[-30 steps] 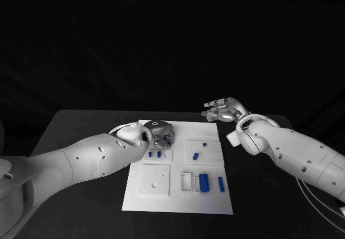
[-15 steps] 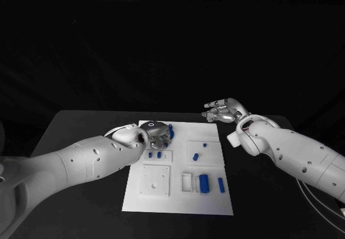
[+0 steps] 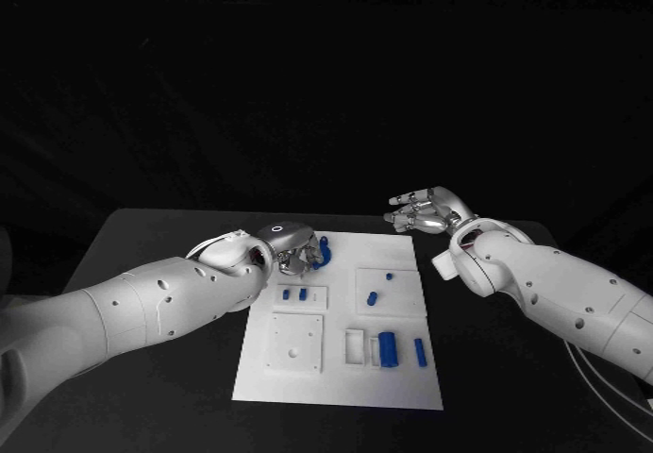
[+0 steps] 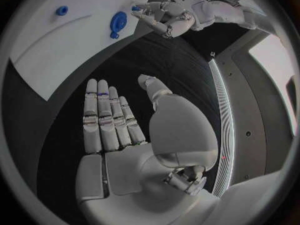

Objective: Assemble the parts on the task board

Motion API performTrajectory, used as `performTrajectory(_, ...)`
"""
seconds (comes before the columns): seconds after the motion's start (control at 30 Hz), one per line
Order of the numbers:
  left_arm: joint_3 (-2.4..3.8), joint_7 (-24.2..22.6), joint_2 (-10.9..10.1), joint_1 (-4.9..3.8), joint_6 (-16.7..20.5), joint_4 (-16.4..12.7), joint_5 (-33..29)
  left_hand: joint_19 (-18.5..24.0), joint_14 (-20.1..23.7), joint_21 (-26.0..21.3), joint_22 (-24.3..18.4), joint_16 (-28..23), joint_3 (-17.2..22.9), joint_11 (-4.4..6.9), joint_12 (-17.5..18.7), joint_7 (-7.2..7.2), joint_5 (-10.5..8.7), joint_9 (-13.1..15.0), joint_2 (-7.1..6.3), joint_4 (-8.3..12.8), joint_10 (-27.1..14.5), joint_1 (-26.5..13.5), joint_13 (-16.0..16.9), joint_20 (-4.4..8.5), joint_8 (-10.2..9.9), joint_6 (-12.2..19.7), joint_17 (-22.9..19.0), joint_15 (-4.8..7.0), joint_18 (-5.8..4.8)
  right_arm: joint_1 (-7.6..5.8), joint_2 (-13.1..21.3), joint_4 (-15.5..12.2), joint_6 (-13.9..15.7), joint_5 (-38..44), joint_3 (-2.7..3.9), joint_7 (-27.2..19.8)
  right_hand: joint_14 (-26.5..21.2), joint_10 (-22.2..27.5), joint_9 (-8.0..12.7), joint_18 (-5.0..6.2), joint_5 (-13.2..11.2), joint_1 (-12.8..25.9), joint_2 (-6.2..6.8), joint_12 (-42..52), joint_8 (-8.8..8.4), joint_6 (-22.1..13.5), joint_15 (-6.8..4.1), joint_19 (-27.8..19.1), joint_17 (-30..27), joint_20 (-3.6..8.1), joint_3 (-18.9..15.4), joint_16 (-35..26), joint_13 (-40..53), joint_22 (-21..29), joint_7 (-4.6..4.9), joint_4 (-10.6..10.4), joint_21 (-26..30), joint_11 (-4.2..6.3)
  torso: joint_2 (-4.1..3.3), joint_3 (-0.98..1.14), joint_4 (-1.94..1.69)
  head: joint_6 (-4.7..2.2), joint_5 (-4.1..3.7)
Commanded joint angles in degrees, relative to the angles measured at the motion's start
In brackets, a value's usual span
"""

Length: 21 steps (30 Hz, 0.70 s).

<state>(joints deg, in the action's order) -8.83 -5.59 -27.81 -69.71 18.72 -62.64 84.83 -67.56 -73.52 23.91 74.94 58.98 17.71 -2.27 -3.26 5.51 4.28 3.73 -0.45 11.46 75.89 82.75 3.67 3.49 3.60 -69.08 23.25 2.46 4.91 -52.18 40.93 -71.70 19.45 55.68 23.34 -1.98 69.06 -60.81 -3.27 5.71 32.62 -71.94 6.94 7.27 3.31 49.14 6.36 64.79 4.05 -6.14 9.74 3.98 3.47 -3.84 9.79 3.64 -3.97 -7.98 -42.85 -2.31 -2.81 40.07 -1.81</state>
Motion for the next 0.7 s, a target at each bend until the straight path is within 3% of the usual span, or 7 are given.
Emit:
performTrajectory(0.03,0.49,-1.05,-0.87,-0.05,0.61,-1.21,-2.41,0.27,-0.16,0.16,1.14,0.36,0.18,0.06,-0.16,-0.01,0.05,0.10,0.01,-0.10,-0.20,-0.60,-0.12,0.03,0.04,-0.43,0.04,-0.04,0.90,0.00,0.07,0.02,-0.53,-0.12,0.04,-0.59,-0.47,0.28,-0.02,0.46,0.38,0.57,-0.10,-0.04,-0.04,-0.01,0.07,-0.60,-0.09,0.00,-0.43,0.13,-0.06,0.05,0.12,-0.14,0.12,-0.08,0.00,0.03,-0.03,0.10,0.06)
performTrajectory(0.2,1.00,-0.77,-2.41,-0.13,-1.27,-2.02,-2.90,0.30,-0.12,0.06,1.14,0.29,0.15,0.02,-0.14,0.01,0.25,0.08,0.00,-0.13,-0.27,-0.53,-0.13,0.06,0.01,-0.39,0.02,-0.05,0.86,0.00,0.07,0.15,-0.60,-0.12,0.04,-0.57,-0.47,0.28,-0.02,0.46,0.38,0.57,-0.10,-0.04,-0.04,-0.01,0.07,-0.60,-0.09,0.00,-0.43,0.13,-0.06,0.05,0.12,-0.14,0.12,-0.08,-0.02,0.10,-0.05,0.27,0.19)
performTrajectory(0.4,1.09,-0.31,-3.60,-0.16,-2.58,-2.31,-3.04,0.38,-0.06,0.05,1.19,0.20,0.18,0.00,-0.16,0.02,0.38,0.10,-0.03,-0.15,-0.30,-0.51,-0.12,0.04,0.04,-0.39,-0.01,-0.07,0.86,0.00,0.14,0.20,-0.62,-0.12,0.04,-0.45,-0.47,0.28,-0.02,0.46,0.38,0.57,-0.10,-0.04,-0.04,-0.01,0.07,-0.60,-0.09,0.00,-0.43,0.13,-0.06,0.05,0.12,-0.14,0.12,-0.08,-0.04,0.06,-0.04,0.40,0.25)
performTrajectory(0.7,1.07,0.09,-4.48,-0.16,-3.73,-2.21,-3.03,0.48,0.02,0.07,1.21,0.09,0.20,-0.02,-0.16,0.02,0.44,0.09,-0.04,-0.18,-0.34,-0.37,-0.13,0.04,0.03,-0.37,-0.05,-0.08,0.85,0.00,0.20,0.18,-0.81,-0.13,0.04,-0.47,-0.47,0.28,-0.02,0.46,0.38,0.57,-0.10,-0.04,-0.04,-0.01,0.07,-0.60,-0.09,0.00,-0.43,0.13,-0.06,0.05,0.12,-0.14,0.12,-0.08,-0.07,0.07,0.16,0.18,0.96)
